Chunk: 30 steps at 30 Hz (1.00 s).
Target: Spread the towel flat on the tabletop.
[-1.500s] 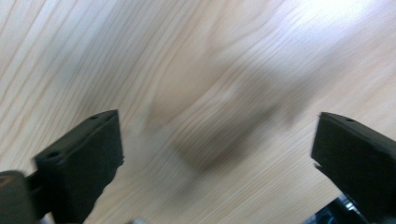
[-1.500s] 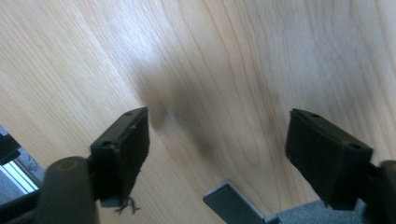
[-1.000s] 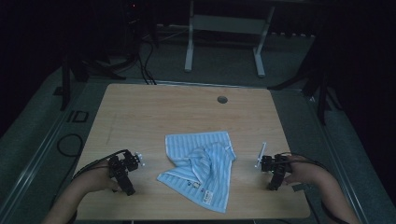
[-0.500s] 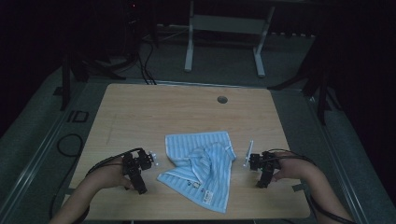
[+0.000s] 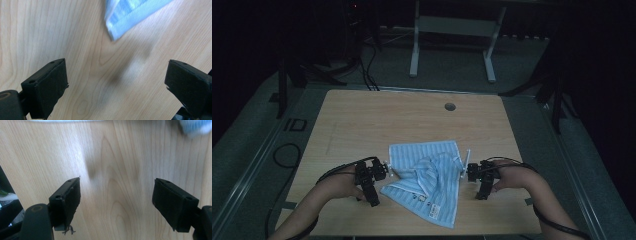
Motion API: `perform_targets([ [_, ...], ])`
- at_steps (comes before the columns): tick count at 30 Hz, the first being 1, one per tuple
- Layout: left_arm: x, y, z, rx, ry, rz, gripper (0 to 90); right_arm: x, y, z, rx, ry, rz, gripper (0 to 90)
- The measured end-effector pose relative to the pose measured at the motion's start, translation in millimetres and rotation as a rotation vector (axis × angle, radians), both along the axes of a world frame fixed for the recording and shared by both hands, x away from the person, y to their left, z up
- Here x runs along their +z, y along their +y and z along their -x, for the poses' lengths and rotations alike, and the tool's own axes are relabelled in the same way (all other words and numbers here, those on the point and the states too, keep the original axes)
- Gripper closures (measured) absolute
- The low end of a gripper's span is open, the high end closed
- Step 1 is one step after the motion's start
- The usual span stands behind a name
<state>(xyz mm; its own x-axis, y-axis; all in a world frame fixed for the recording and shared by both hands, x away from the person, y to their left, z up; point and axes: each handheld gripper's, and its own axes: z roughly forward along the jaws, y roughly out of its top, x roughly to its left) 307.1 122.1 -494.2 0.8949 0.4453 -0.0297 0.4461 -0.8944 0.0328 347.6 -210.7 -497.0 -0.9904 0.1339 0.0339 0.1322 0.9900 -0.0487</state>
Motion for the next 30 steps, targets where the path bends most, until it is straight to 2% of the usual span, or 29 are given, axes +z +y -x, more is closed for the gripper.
perform_targets([
  [3,1.8,-9.3,-0.9,-0.025,-0.003,-0.006,4.6,1.4,7.3,-0.6,0.019,-0.006,0.003,21.9],
  [6,3.8,-19.1,-2.5,-0.048,-0.011,-0.007,4.6,3.5,13.6,-1.8,0.019,-0.009,-0.02,21.5],
  [17,10.4,-58.8,-6.4,-0.125,-0.043,0.0,4.6,7.4,37.1,-2.9,0.057,-0.014,-0.052,20.9],
  [22,12.2,-74.7,-9.8,-0.158,-0.056,0.008,4.6,8.1,43.4,-8.7,0.086,-0.029,-0.071,22.3],
  [24,11.6,-80.1,-11.7,-0.17,-0.061,0.022,4.6,9.7,44.7,-13.2,0.081,-0.036,-0.075,22.4],
  [26,11.8,-84.9,-15.0,-0.19,-0.092,0.036,7.2,10.5,46.2,-20.1,0.076,-0.039,-0.083,23.2],
  [30,13.5,-93.5,-22.5,-0.168,-0.148,0.092,14.3,11.6,48.0,-34.6,0.036,-0.032,-0.102,23.3],
])
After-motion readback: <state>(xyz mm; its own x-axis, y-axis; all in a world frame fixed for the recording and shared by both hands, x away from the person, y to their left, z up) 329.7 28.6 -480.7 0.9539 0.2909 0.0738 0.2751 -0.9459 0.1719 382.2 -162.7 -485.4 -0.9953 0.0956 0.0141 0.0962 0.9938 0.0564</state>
